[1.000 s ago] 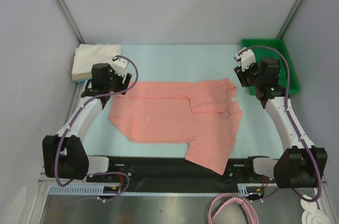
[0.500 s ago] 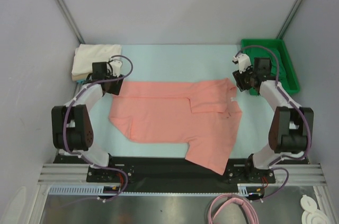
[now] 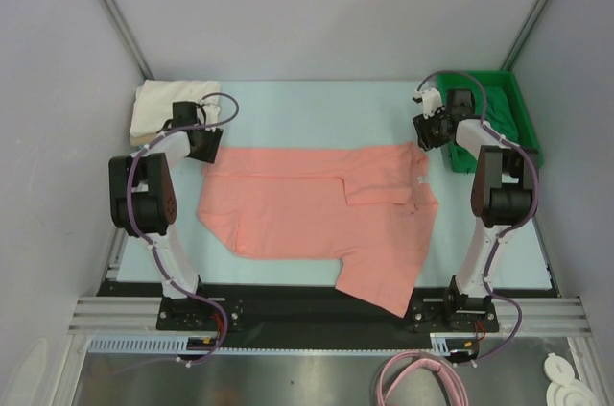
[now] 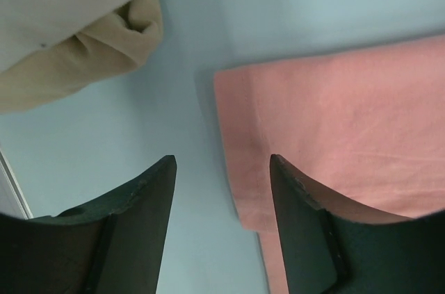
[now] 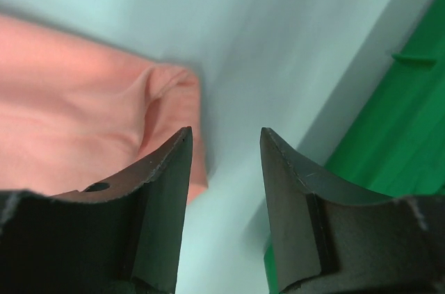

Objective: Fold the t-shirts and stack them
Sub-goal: Fold the tshirt

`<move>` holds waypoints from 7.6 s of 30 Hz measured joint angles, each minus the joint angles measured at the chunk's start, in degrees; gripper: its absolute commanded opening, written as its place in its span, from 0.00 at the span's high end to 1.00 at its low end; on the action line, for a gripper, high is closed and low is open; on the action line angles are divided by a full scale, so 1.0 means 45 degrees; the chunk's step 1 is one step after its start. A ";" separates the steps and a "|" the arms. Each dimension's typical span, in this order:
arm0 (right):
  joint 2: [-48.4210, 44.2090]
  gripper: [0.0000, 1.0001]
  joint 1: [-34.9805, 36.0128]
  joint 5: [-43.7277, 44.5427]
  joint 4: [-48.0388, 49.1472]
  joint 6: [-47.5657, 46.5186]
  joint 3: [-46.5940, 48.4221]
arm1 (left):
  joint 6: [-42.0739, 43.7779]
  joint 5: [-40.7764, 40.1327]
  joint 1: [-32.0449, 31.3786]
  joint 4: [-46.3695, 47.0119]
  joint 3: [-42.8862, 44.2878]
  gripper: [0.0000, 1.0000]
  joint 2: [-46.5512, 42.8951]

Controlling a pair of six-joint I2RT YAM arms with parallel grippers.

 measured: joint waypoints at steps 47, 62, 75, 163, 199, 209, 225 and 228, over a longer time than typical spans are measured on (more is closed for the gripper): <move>0.2594 1.00 0.0136 -0.1039 -0.2458 -0.0049 0.2885 | -0.0204 0.0160 0.0010 -0.1982 0.2705 1.00 0.2137; 0.3963 1.00 0.0146 -0.1015 -0.2832 0.0107 0.5105 | -0.0340 0.0340 -0.0146 -0.2705 0.5173 1.00 0.3628; 0.3060 0.53 0.0160 -0.0811 -0.1967 0.0330 0.3648 | -0.0588 0.0180 -0.0884 -0.2166 0.3463 0.46 0.1991; -1.4819 1.00 0.6941 -0.1093 -0.6839 -0.8995 -1.2692 | 0.1894 0.7125 -0.0597 -0.2885 -0.5765 0.38 -0.6071; -1.4552 1.00 0.7208 -0.0340 -0.5508 -0.7757 -1.2692 | 0.1146 0.5183 -0.1647 -0.3385 -0.4998 1.00 -0.4177; -1.5028 1.00 0.6698 -0.0316 -0.5396 -0.7441 -1.2692 | 0.1044 0.4575 -0.1447 -0.2939 -0.5999 0.99 -0.6664; -1.5917 1.00 0.3322 -0.2395 -0.6727 -0.7261 -1.0574 | 0.1180 0.1962 -0.0850 -0.3478 -0.7825 1.00 -1.2454; -1.5931 1.00 0.3215 -0.2657 -0.6999 -0.7121 -1.0253 | 0.1297 0.1549 -0.0811 -0.3769 -0.7990 1.00 -1.2939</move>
